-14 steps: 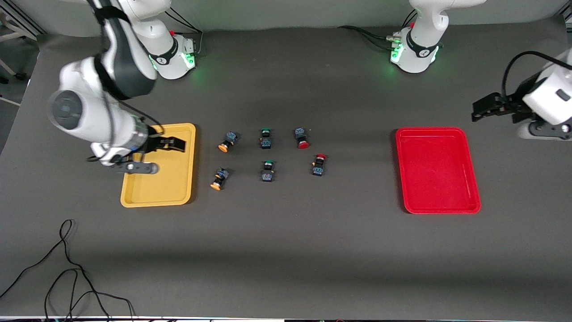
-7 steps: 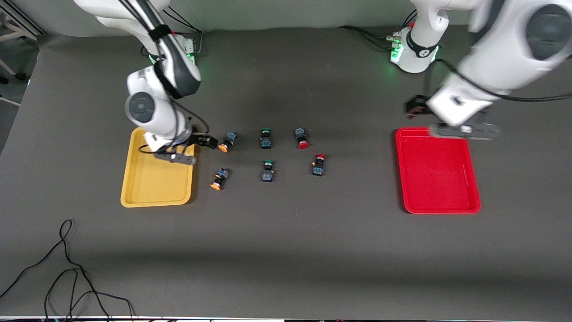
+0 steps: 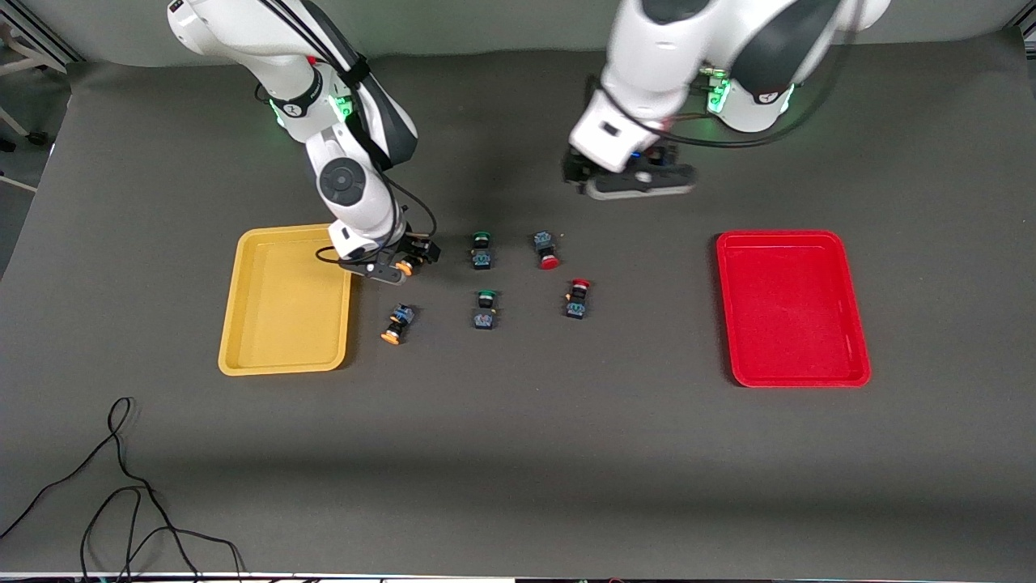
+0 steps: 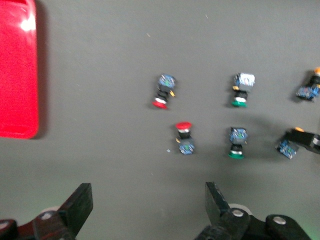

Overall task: Place red and yellow buttons in trays
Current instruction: 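Grasp an orange button with the right gripper while the left grasps a red button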

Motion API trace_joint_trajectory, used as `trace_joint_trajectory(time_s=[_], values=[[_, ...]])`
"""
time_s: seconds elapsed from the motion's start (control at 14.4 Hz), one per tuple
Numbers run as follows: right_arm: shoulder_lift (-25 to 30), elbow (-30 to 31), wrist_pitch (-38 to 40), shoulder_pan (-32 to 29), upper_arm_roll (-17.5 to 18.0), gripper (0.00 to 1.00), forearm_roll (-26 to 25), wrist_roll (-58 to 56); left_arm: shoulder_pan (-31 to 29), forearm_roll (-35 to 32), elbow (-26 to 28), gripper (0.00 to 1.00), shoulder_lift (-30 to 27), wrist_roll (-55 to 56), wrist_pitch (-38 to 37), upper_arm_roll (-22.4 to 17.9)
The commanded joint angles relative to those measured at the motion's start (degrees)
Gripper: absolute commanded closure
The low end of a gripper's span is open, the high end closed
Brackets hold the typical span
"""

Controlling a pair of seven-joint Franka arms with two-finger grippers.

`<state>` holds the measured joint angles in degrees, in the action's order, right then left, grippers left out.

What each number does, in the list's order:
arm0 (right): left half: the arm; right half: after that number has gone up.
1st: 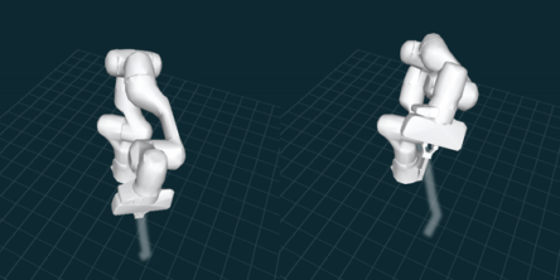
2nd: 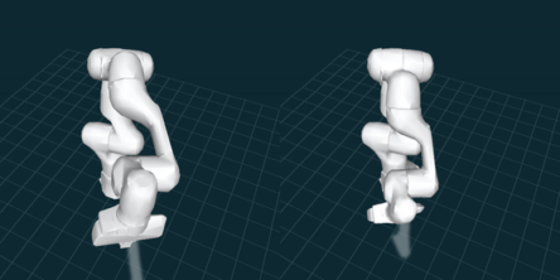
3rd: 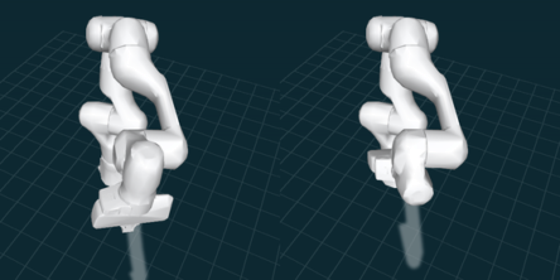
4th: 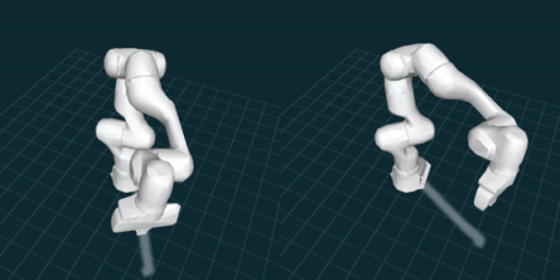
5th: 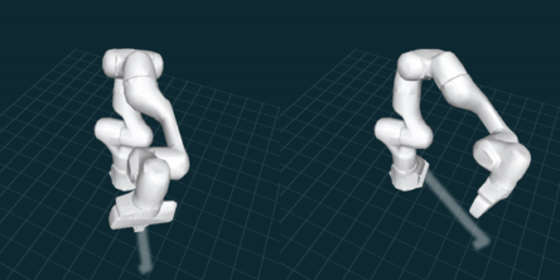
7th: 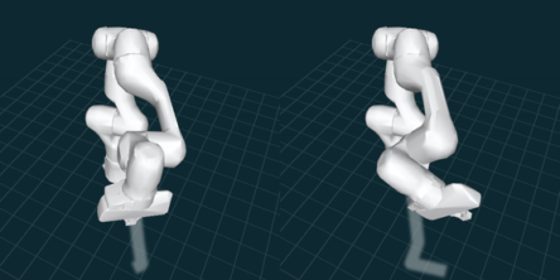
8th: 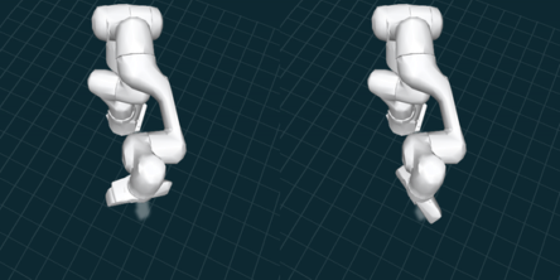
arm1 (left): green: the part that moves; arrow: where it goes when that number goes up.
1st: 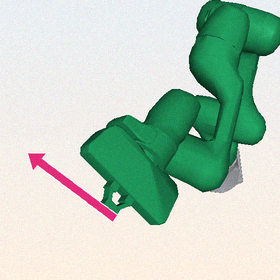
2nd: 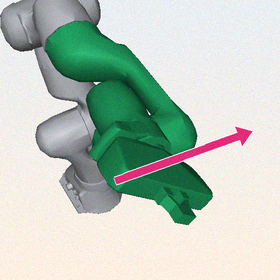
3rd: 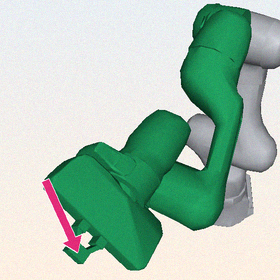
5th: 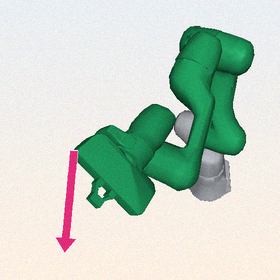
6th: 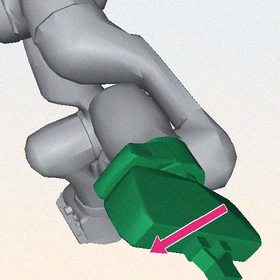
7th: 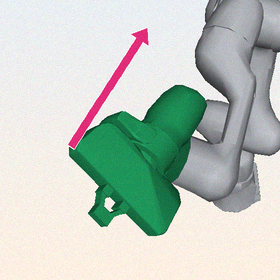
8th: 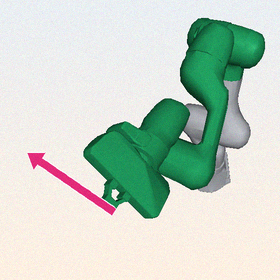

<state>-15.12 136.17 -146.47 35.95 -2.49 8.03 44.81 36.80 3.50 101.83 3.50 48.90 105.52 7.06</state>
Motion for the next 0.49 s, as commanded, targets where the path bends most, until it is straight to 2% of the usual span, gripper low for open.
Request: trace_joint_trajectory(time_s=[0.0, 0.28, 0.42], values=[[-2.28, 0.15, -2.68, 0.43, -0.58, 0.00, 0.94, 0.54, 4.14, -0.60, 0.91, 0.00, 2.47, 3.56, 3.10, -1.26], [-3.42, 2.34, -5.14, 1.05, -0.58, 0.01, 0.94, 0.54, 7.05, -1.39, 9.33, 0.00, 5.54, 5.59, 15.04, -1.26], [-3.60, 2.61, -5.23, 1.05, -0.58, 0.09, 0.94, 0.54, 8.11, -2.87, 13.20, 0.00, 7.65, 7.35, 20.58, -1.26]])
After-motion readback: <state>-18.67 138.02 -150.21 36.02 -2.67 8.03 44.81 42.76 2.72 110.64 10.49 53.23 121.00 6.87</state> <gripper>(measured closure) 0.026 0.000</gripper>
